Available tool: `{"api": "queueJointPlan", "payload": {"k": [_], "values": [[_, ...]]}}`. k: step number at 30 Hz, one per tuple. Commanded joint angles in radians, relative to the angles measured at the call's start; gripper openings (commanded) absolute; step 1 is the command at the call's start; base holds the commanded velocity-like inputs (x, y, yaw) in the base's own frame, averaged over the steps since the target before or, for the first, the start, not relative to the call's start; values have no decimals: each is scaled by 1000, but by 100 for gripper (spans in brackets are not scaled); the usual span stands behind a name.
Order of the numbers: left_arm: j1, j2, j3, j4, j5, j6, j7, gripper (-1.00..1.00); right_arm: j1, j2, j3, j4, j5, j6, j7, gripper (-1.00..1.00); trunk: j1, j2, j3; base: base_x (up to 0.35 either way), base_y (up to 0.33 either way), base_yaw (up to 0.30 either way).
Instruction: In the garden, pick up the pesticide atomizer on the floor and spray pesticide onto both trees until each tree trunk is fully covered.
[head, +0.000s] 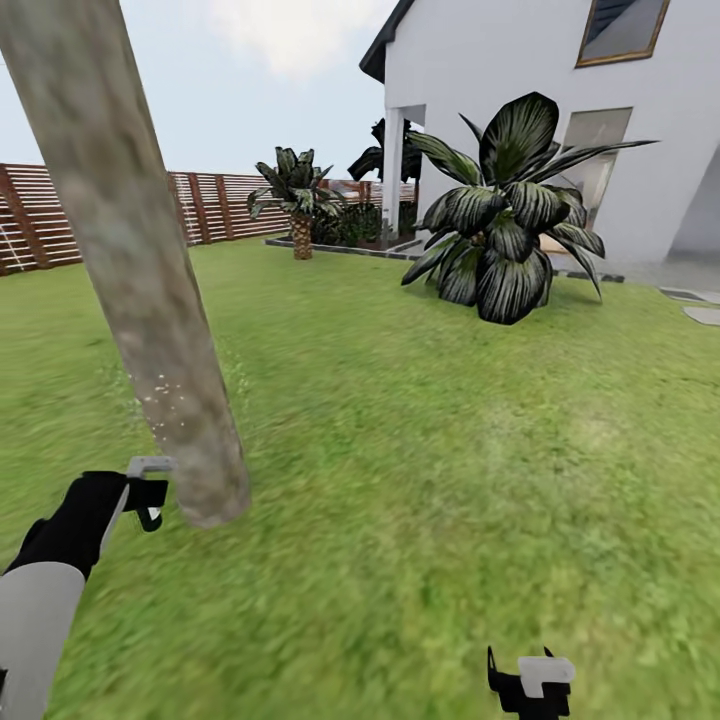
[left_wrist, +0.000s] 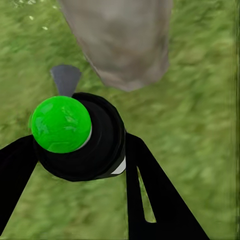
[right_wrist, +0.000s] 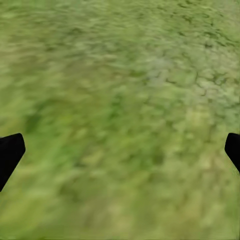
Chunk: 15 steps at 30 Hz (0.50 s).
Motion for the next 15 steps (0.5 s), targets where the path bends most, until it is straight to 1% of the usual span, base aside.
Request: {"api": "queueJointPlan", "payload": {"k": [1, 4, 6, 8, 9, 10, 12, 14, 15], "values": [[0, -2, 1, -1, -3, 0, 0, -100, 0, -1, 0, 0, 0, 0, 0, 100, 0, 0, 0, 270, -169, 6], [0, -13, 2, -3, 2, 0, -5, -100, 0, -1, 0, 0, 1, 0, 0, 100, 0, 0, 0, 270, -169, 2], [1, -8, 0, 7, 39, 0, -11, -100, 0, -2, 0, 0, 1, 0, 0, 100, 0, 0, 0, 270, -169, 0], [15, -1, 15, 17, 49, -4, -14, -100, 0, -2, 0, 0, 1, 0, 0, 100, 0, 0, 0, 269, -169, 0], [36, 3, 31, 19, 50, -7, -13, -100, 0, -2, 0, 0, 1, -1, 0, 100, 0, 0, 0, 224, -131, 0], [66, 8, 45, 21, 48, -22, -8, -100, 0, -1, 0, 0, 0, -1, 0, 100, 0, 0, 0, 77, -43, 0], [102, 11, 50, 22, 47, -92, -4, -100, 0, 0, 0, 0, 0, -1, 0, 100, 0, 0, 0, 30, -17, 0], [118, 4, 50, 25, 52, -129, -2, -100, 0, 0, 0, 0, 0, 0, 0, 100, 0, 0, 0, 8, -4, 16], [122, -7, 48, 35, 58, -138, -3, -100, 0, 0, 0, 0, -1, 0, 0, 100, 0, 0, 0, 2, -1, 152]]}}
